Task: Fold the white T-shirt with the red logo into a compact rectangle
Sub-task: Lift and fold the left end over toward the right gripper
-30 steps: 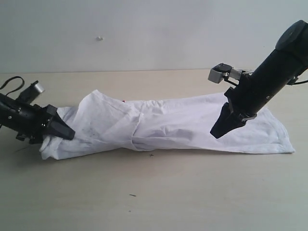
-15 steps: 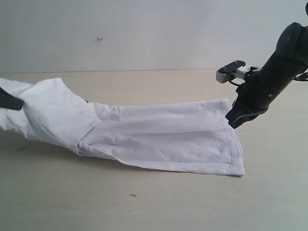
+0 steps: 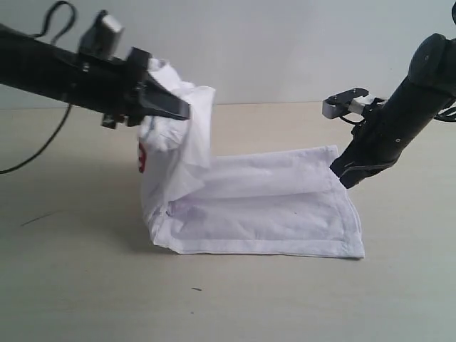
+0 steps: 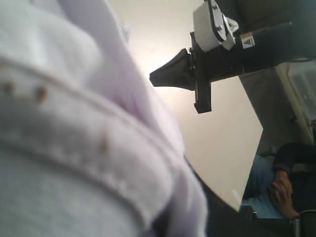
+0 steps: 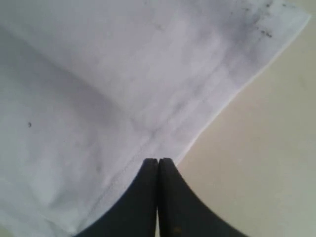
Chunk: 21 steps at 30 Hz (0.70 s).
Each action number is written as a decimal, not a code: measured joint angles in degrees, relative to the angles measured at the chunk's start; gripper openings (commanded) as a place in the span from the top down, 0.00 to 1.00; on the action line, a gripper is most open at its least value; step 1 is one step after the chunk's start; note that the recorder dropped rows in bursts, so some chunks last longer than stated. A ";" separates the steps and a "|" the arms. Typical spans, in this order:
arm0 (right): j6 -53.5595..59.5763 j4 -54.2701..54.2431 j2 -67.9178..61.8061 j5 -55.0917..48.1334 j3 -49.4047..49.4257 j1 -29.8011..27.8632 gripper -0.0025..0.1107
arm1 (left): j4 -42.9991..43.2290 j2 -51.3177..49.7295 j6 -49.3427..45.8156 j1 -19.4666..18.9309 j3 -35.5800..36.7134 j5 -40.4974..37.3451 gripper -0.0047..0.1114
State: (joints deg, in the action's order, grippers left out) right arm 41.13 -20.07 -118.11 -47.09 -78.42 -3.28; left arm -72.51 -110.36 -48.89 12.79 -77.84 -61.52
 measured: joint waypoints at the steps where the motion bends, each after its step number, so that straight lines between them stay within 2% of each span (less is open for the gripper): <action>1: -0.48 0.16 0.00 0.00 0.00 0.00 0.98 | 0.00 -0.34 0.00 2.88 -0.52 2.49 0.92; 5: -1.78 0.42 0.11 0.00 0.00 0.00 0.98 | 0.44 -3.87 1.61 12.15 -3.01 12.22 0.87; 10: -2.32 0.42 2.30 1.07 0.00 0.00 0.98 | -0.57 -12.23 1.49 19.48 -8.18 16.45 0.66; 13: -2.32 0.42 3.45 1.61 -0.13 0.00 0.98 | -1.23 -16.25 1.39 22.49 -12.15 15.66 0.34; 14: -2.43 0.42 3.64 1.84 -0.13 0.00 0.98 | -1.36 -17.35 1.39 23.36 -13.56 15.63 0.18; 15: -2.41 0.42 3.68 1.81 -0.13 0.00 0.98 | -1.62 -18.26 2.00 24.24 -14.96 15.53 0.09; 16: -2.41 0.42 3.68 1.81 -0.13 0.00 0.98 | -1.79 -18.90 2.29 24.82 -16.04 15.53 0.06; 21: -2.41 0.55 3.68 1.86 -0.13 0.00 0.98 | -2.34 -20.76 2.41 25.59 -20.86 12.46 0.06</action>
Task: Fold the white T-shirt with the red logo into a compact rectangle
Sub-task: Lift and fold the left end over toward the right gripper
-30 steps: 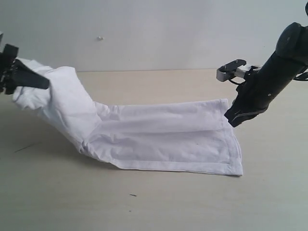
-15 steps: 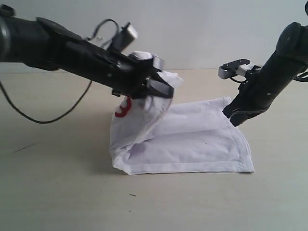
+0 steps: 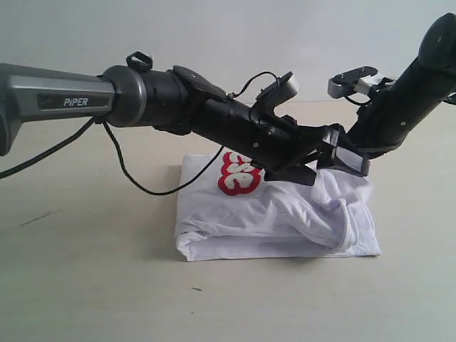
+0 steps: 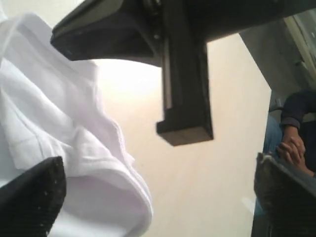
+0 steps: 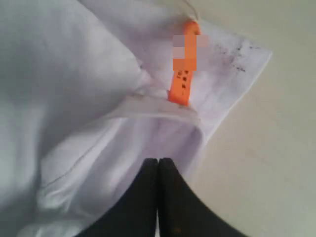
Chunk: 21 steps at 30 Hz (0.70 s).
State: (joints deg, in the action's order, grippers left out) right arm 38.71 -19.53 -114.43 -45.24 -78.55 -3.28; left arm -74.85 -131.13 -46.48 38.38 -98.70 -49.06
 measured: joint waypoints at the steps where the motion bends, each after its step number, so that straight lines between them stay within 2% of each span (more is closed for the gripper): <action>1: 0.00 0.00 0.00 0.00 0.00 0.00 0.98 | 0.50 0.00 0.00 -0.28 -0.46 -0.81 0.06; 7: 0.00 0.00 0.00 0.00 0.00 0.00 0.98 | 5.22 0.00 1.06 -4.50 -2.94 -8.95 0.06; 12: 0.58 -1.50 0.00 0.09 0.00 0.00 0.98 | 19.54 0.00 6.74 -9.48 -3.06 -17.01 0.06; 16: 5.89 -9.64 0.00 -0.42 0.00 0.00 0.98 | 30.12 -0.74 11.53 -9.91 -1.56 -17.36 0.07; 21: 13.07 -18.09 0.00 -3.54 0.00 0.00 0.98 | 31.95 -3.15 12.84 -9.79 -0.94 -17.26 0.07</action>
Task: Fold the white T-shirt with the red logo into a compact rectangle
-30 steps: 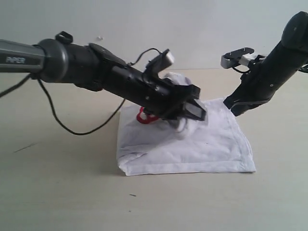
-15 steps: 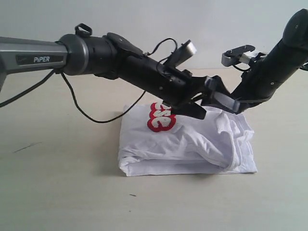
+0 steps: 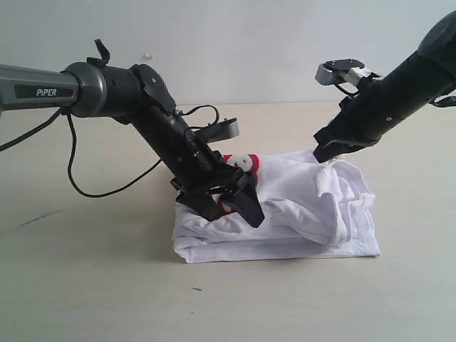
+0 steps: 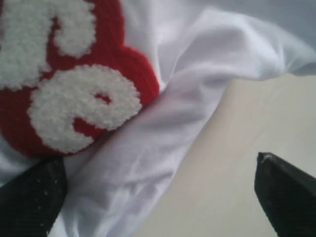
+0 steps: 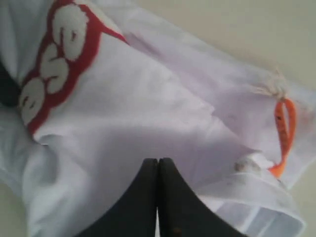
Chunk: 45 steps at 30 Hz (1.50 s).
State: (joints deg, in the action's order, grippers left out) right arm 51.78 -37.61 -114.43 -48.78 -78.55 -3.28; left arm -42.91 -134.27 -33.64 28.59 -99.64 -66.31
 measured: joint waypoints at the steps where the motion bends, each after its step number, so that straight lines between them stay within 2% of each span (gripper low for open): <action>1: 1.16 -0.80 0.00 -0.89 0.00 0.00 0.98 | 0.00 -0.13 0.14 0.00 0.00 0.00 0.07; 9: 3.01 -1.47 -4.61 -4.05 0.00 0.24 0.98 | -0.77 -0.93 1.11 0.00 -0.49 -0.48 0.07; 12: -2.59 5.72 -6.14 -3.90 0.00 0.54 0.98 | -0.88 -0.93 1.36 0.00 -0.49 -0.48 0.07; 18: -19.98 30.44 -4.04 -1.73 0.00 0.63 0.98 | -0.48 -0.97 1.34 0.00 -0.49 -0.84 0.07; 22: -26.24 37.61 -2.24 -0.93 0.00 0.63 0.98 | -0.76 -1.31 1.34 -0.71 -0.61 -1.65 0.07; 25: -24.81 34.35 -0.97 0.04 0.00 0.53 0.98 | -1.02 -1.40 1.34 -0.88 -0.69 -1.99 0.07; 30: -11.28 12.76 2.88 -0.29 0.00 0.53 0.98 | -1.05 -1.40 1.34 -1.03 -0.74 -2.08 0.07; 32: -6.53 4.29 3.58 -3.78 0.00 0.82 0.98 | -1.15 -1.40 1.34 -1.03 -0.74 -2.08 0.07; 34: -4.23 0.77 3.04 -7.30 0.00 1.77 0.98 | -1.40 -1.40 1.34 -1.03 -0.74 -2.08 0.07; 39: -3.11 2.62 -0.96 -13.44 0.00 5.84 0.98 | -1.80 -1.40 1.34 -1.03 -0.74 -2.08 0.07; 45: -8.08 14.20 -3.59 -19.59 0.00 7.39 0.98 | -1.92 -1.40 1.34 -1.35 -0.74 -2.19 0.07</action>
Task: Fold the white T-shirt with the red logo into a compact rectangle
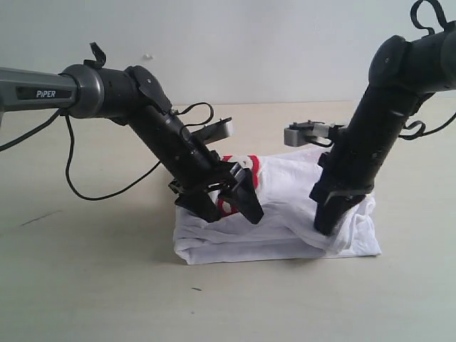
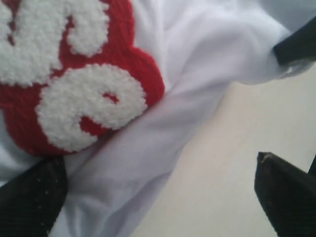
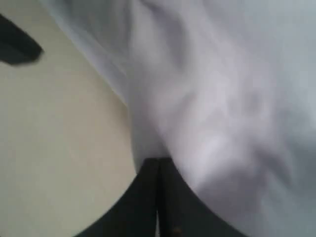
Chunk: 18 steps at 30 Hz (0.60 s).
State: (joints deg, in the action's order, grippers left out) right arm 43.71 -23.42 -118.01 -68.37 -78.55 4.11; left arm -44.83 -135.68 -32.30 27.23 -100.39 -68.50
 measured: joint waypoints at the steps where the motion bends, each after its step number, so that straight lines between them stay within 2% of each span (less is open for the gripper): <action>1: -1.71 2.44 -0.03 -0.53 0.00 0.00 0.98 | 0.00 -0.03 0.00 0.00 0.00 0.00 0.07; 5: -10.54 15.09 -0.12 -0.23 0.00 0.00 0.98 | -0.22 -0.13 0.00 -0.23 0.00 -0.22 0.07; 8: -18.34 23.95 -0.12 4.31 0.00 -0.12 0.98 | -0.45 -0.26 0.00 -0.36 0.00 -0.35 0.07; 18: -19.67 18.27 -0.39 16.48 -3.86 -0.12 0.98 | -0.45 -0.26 0.00 -0.36 0.00 -0.47 0.07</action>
State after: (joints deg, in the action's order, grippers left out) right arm 24.03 -5.15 -118.41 -51.89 -82.41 3.99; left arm -45.28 -135.93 -32.30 26.88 -100.39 -68.97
